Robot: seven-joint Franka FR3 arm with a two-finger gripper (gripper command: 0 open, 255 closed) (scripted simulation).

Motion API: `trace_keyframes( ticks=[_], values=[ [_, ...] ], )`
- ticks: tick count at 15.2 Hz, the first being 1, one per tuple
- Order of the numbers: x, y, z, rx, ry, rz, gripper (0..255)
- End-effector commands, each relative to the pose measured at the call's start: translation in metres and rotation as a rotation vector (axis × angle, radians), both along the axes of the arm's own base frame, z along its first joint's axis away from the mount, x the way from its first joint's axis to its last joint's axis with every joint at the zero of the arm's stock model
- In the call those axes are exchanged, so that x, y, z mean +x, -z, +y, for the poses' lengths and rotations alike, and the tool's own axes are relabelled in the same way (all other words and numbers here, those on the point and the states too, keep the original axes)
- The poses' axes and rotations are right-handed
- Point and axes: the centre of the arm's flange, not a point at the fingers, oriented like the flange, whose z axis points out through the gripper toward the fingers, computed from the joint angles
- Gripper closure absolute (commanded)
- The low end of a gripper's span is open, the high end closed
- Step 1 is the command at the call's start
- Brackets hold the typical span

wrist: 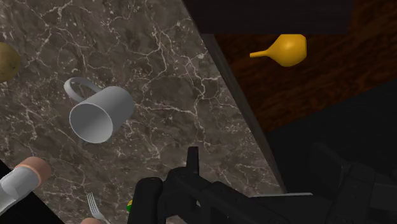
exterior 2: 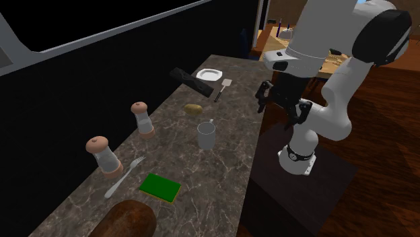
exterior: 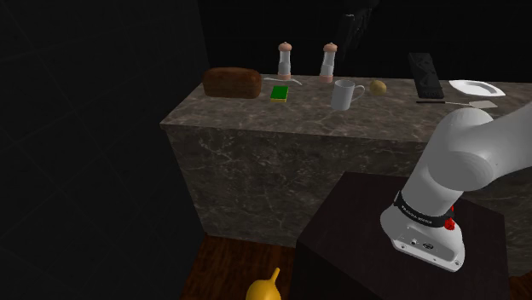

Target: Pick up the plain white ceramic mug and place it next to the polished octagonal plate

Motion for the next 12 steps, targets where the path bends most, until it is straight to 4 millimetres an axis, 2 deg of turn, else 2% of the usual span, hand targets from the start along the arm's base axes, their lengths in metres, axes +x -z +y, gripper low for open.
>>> trace_keyframes(
  ticks=[1, 12],
  values=[
    [0.000, 0.000, 0.000, 0.000, 0.000, 0.000, 0],
    [0.039, 0.080, -0.122, 0.042, 0.006, 0.025, 0]
  ],
)
